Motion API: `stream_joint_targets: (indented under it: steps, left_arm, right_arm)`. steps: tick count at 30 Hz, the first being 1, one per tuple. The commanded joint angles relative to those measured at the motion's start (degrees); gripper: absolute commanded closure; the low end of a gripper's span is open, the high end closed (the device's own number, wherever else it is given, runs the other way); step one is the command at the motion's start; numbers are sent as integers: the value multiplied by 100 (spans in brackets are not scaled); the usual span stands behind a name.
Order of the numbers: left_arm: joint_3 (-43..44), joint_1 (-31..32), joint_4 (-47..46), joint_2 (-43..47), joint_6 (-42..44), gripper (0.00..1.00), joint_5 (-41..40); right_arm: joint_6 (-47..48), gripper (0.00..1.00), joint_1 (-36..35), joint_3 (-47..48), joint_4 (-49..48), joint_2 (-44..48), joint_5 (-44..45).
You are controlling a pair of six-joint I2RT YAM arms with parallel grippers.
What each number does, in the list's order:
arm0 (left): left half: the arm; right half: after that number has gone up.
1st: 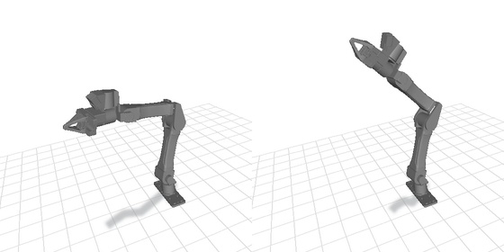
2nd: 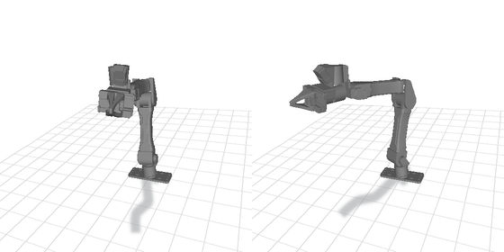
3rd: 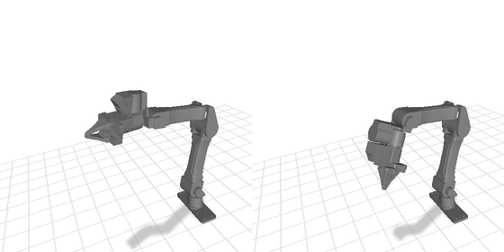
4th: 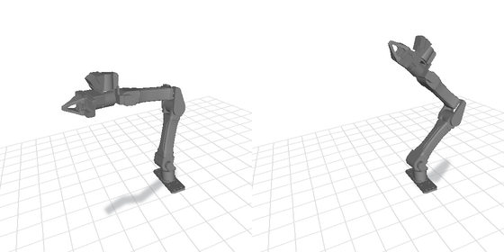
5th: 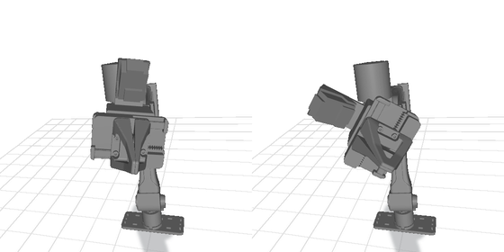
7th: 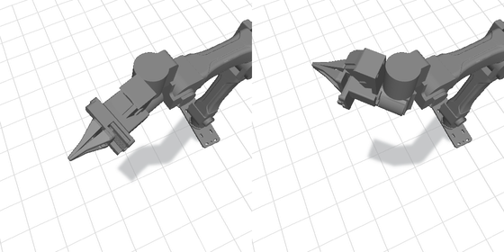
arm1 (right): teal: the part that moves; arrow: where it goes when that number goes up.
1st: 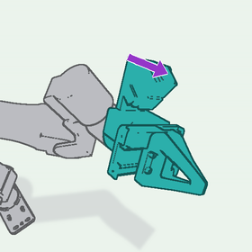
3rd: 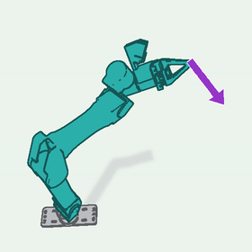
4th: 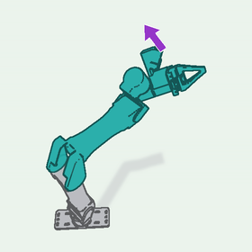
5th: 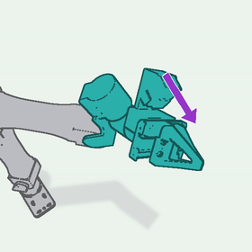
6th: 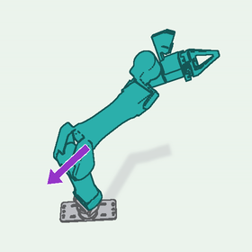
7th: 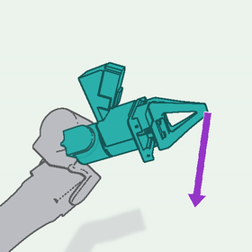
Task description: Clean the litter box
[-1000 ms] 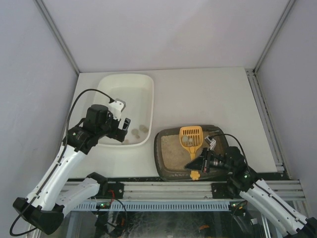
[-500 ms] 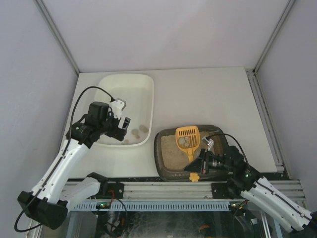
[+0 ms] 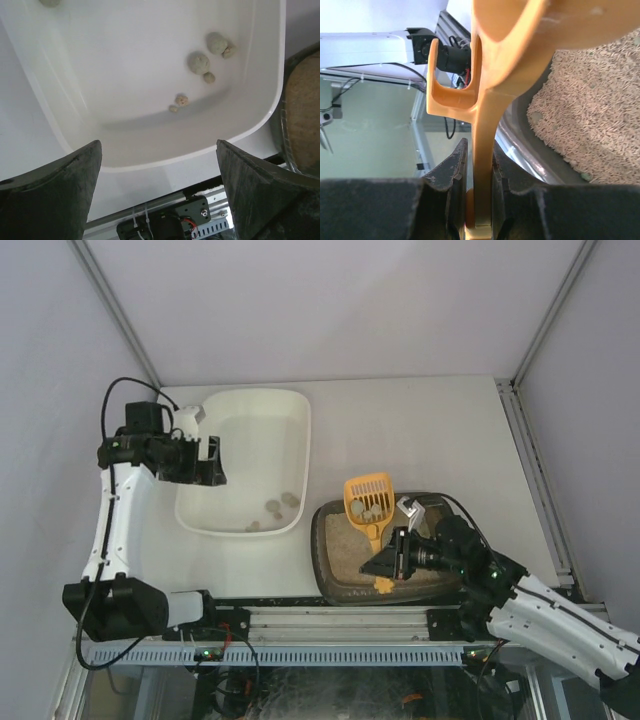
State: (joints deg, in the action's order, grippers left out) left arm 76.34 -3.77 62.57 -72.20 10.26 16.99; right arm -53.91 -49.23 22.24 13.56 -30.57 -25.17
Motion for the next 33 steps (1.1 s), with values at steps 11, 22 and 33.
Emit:
stream_joint_targets:
  steps: [11,22,33]
  left_arm:
    - [227,-1114,-319,232,39,0,631]
    - [-201,-1179,-835,364,56,0,292]
    - [-463,-1392,-990,314,31,0,575]
  right_arm:
    - [1918,100,-727,2085,1093,-2289,907]
    - [2347,100,-719,3605,955,-4534,466]
    - [2957,100,-1259,6106,2907,-6746,2308]
